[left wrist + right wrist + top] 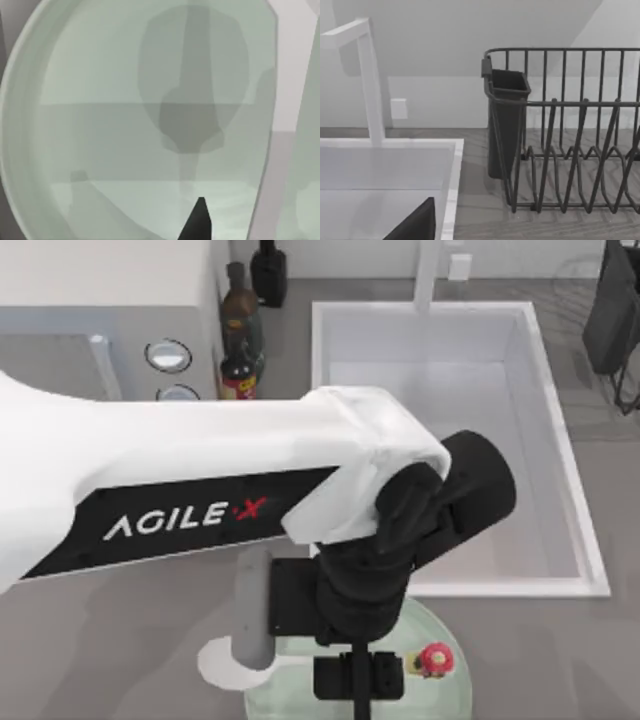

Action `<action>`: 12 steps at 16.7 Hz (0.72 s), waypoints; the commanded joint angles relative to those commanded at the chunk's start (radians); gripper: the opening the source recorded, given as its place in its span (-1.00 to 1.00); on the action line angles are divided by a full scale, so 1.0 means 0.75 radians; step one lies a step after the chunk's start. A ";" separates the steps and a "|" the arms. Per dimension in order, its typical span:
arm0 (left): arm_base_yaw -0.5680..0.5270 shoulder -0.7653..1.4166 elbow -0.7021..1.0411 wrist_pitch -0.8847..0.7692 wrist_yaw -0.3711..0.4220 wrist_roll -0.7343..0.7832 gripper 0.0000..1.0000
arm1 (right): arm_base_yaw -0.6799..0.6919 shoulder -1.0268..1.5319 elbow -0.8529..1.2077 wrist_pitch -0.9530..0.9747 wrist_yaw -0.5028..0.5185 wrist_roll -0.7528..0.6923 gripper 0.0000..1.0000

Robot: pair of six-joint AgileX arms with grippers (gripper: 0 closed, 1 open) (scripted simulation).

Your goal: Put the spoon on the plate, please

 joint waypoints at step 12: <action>-0.029 -0.060 -0.037 -0.047 0.038 0.023 -1.00 | 0.000 0.000 0.000 0.000 0.000 0.000 1.00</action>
